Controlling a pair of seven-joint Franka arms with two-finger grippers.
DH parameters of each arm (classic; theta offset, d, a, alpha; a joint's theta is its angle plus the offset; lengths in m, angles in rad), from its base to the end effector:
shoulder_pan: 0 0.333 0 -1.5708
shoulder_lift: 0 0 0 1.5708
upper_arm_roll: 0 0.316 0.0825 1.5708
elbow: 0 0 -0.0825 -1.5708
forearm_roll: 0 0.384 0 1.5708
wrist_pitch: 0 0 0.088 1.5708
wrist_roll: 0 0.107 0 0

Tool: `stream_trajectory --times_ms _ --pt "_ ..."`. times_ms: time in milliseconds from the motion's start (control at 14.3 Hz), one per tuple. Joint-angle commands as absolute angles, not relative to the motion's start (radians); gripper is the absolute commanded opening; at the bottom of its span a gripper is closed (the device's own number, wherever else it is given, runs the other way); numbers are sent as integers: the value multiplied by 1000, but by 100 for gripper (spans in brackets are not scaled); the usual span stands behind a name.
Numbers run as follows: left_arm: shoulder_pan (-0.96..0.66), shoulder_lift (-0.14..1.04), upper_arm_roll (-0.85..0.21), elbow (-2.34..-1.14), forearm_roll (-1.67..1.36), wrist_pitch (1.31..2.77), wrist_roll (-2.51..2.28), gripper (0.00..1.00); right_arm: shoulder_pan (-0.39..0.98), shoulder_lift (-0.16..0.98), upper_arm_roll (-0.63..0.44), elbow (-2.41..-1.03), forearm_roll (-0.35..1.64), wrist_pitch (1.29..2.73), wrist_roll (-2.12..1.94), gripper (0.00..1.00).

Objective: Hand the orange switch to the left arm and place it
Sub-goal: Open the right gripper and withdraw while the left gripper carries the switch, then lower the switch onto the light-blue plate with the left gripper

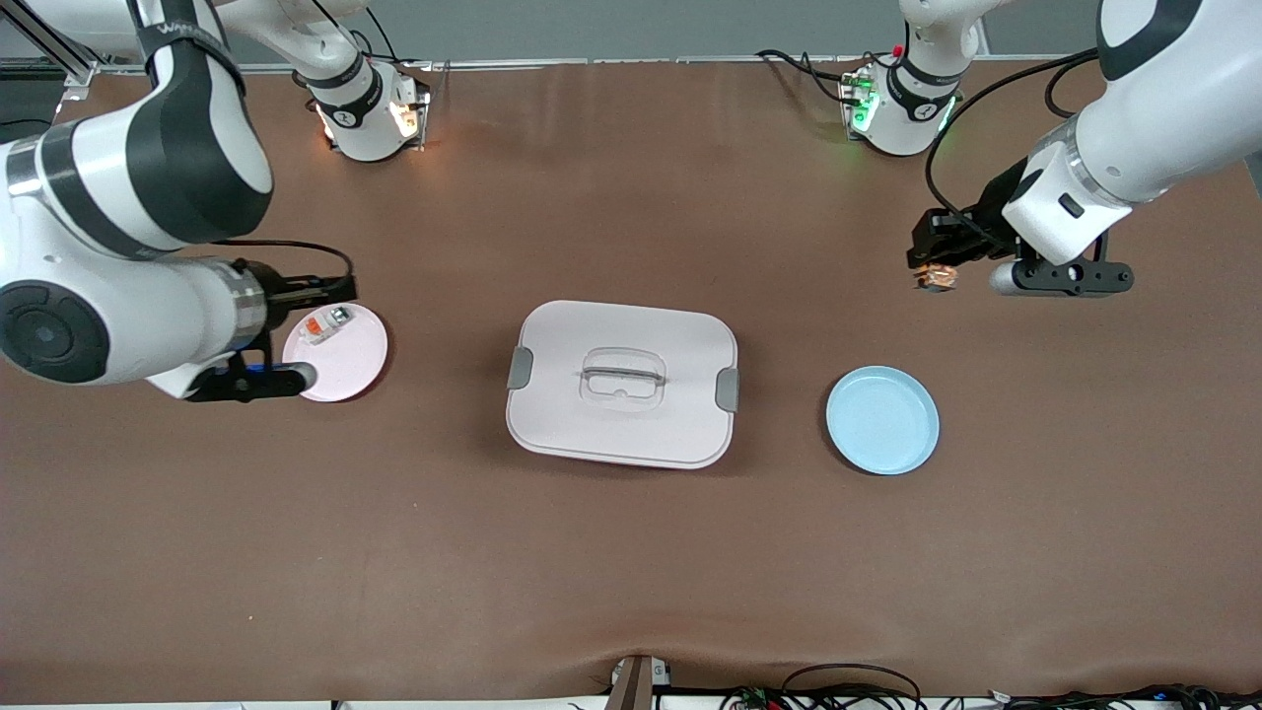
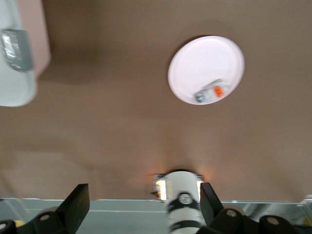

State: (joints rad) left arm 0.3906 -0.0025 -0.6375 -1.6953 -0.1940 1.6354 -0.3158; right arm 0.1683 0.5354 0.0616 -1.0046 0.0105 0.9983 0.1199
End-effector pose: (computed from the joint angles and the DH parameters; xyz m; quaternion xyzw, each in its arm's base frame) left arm 0.5333 -0.1549 0.5741 0.9941 0.0433 -0.0542 0.0839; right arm 0.6191 0.1347 0.5204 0.9619 0.0546 -0.2666 0.0255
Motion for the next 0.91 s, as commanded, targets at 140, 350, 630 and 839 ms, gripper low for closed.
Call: stream_trajectory --times_ms 140,350,630,839 --pt "393 25 -643 -1707 -74 1603 -390 0 86 538 80 -991 -40 936 40 100" --pt "448 48 -640 -1724 -45 1606 -513 0 55 540 78 -999 -35 930 40 100" --pt "446 63 -643 -1817 -12 1733 -792 0 14 538 78 -999 -32 891 40 100" --pt "443 63 -649 -1882 -12 1853 -996 0 8 538 75 -999 -49 879 41 100"
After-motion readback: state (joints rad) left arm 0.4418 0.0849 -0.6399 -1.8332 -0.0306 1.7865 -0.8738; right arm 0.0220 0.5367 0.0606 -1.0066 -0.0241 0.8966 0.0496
